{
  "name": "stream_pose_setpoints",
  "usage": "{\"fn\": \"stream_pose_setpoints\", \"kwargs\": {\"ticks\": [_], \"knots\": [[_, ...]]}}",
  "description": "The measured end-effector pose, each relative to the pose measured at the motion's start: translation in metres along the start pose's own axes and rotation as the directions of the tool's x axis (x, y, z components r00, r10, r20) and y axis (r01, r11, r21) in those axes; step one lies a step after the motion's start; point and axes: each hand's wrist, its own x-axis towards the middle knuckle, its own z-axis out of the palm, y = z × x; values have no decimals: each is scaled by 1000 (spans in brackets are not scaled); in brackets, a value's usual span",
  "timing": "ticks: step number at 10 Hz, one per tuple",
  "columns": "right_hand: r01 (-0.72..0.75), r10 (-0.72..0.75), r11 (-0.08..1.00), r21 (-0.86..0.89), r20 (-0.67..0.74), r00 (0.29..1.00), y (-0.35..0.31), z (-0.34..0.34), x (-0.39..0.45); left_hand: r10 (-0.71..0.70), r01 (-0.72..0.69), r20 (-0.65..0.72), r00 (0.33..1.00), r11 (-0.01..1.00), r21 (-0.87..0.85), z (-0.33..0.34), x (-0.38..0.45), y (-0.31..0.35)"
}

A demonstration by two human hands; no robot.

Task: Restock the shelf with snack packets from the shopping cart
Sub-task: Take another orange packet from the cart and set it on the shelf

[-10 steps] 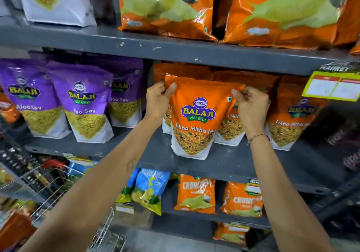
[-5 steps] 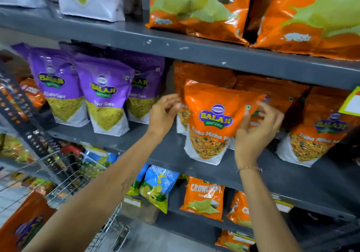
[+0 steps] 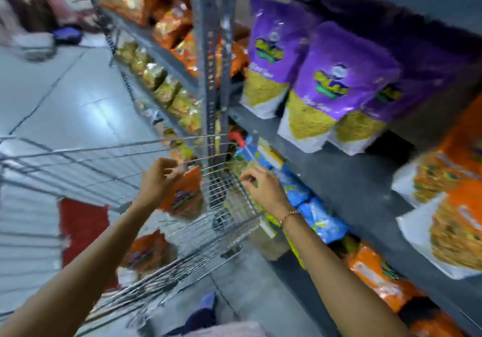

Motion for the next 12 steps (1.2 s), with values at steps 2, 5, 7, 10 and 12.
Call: {"fn": "stream_pose_setpoints", "kwargs": {"ticks": [2,5,7,10,12], "knots": [[-21,58,988,-151,248,967,-23,88,78,-245,173,210,946,935,311,-32,20,-103],[5,214,921,-389,515,830,2,170,127,-64,-23,195,979,911,411,-25,35,-150],[14,155,920,-393,393,906,-8,134,121,-84,-36,255,963,903,429,-10,38,-139],[-29,7,989,-146,-148,989,-16,26,68,294,-295,-24,956,955,-34,0,41,-50],[-31,46,999,39,-500,865,-40,-79,2,380,-375,-128,916,698,-610,7,25,81]]}}
